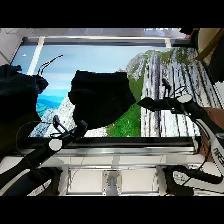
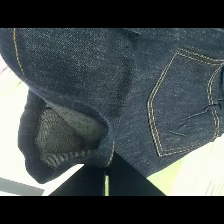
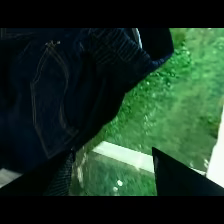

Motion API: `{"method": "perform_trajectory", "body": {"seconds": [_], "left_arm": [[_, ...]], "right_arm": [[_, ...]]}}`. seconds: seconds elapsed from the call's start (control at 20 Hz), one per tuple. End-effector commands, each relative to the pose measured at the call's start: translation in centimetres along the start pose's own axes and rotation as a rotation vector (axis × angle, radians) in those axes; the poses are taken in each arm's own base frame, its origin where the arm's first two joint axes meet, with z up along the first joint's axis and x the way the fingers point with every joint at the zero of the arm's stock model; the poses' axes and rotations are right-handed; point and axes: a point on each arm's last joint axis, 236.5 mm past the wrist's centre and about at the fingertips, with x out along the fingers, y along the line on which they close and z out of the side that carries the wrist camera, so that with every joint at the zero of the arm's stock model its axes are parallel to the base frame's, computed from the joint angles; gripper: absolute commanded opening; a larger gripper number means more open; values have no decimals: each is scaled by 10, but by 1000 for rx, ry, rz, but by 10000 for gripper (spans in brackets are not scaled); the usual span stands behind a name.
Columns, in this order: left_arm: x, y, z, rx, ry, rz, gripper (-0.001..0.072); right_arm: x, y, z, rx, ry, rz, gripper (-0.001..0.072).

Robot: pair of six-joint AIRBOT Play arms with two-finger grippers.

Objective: Fold the clothes and pants, and hang the long-sleeved shirts on hangers.

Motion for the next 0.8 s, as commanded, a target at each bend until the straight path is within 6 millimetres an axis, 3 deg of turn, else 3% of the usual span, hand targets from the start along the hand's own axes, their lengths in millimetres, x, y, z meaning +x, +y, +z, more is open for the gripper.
{"method": "perform_trajectory", "body": {"seconds": [0.0, 0.25, 0.75], "left_arm": [[0, 0, 0, 2, -1, 0, 18], [0, 0, -2, 2, 9, 2, 19], [0, 0, -2, 2, 9, 2, 18]], "right_arm": [[42, -10, -4, 186, 1, 9, 555], [77, -6, -2, 318, -6, 137, 555], [98, -10, 32, 353, -37, 140, 550]]}}
